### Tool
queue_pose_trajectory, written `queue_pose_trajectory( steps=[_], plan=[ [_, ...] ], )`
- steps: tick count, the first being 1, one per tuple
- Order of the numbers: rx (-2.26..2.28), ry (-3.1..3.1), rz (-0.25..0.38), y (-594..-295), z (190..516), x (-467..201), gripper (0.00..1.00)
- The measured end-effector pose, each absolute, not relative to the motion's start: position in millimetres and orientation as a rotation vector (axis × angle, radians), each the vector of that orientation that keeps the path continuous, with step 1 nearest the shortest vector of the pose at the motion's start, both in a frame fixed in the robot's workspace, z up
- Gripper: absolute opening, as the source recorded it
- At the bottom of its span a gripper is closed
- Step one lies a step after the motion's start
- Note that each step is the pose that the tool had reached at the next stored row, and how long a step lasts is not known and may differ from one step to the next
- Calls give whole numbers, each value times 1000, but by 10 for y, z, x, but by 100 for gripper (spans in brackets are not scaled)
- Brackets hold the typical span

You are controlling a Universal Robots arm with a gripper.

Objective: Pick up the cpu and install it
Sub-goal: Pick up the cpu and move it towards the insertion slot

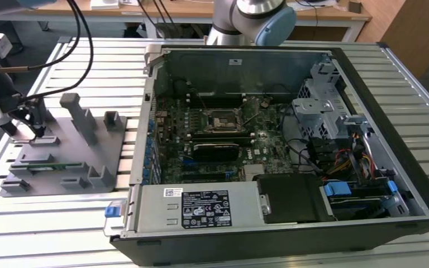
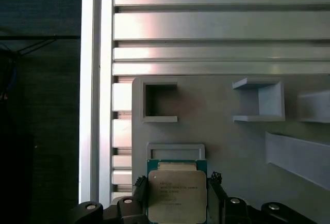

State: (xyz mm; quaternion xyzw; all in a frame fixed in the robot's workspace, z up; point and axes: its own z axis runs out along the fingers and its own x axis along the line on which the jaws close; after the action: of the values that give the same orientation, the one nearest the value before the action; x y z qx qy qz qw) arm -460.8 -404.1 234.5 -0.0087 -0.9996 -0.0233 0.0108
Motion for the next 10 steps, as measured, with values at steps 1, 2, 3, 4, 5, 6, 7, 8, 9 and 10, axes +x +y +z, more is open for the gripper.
queue_pose_trajectory(
  steps=[1, 2, 3, 4, 5, 6, 7, 8, 9, 10],
  plan=[
    [-27, -3119, -73, -4041, 2357, -4608, 54],
    [-27, -3119, -73, -4041, 2369, -4608, 54],
    [-27, -3119, -72, -4041, 2381, -4608, 54],
    [-27, -3119, -73, -4041, 2395, -4608, 54],
    [-27, -3119, -73, -4041, 2408, -4608, 54],
    [-27, -3119, -72, -4041, 2419, -4608, 54],
    [-27, -3119, -72, -4041, 2430, -4608, 54],
    [-27, -3119, -73, -4041, 2440, -4608, 54],
    [-27, -3119, -73, -4041, 2451, -4608, 54],
    [-27, -3119, -73, -4041, 2462, -4608, 54]
  ],
)
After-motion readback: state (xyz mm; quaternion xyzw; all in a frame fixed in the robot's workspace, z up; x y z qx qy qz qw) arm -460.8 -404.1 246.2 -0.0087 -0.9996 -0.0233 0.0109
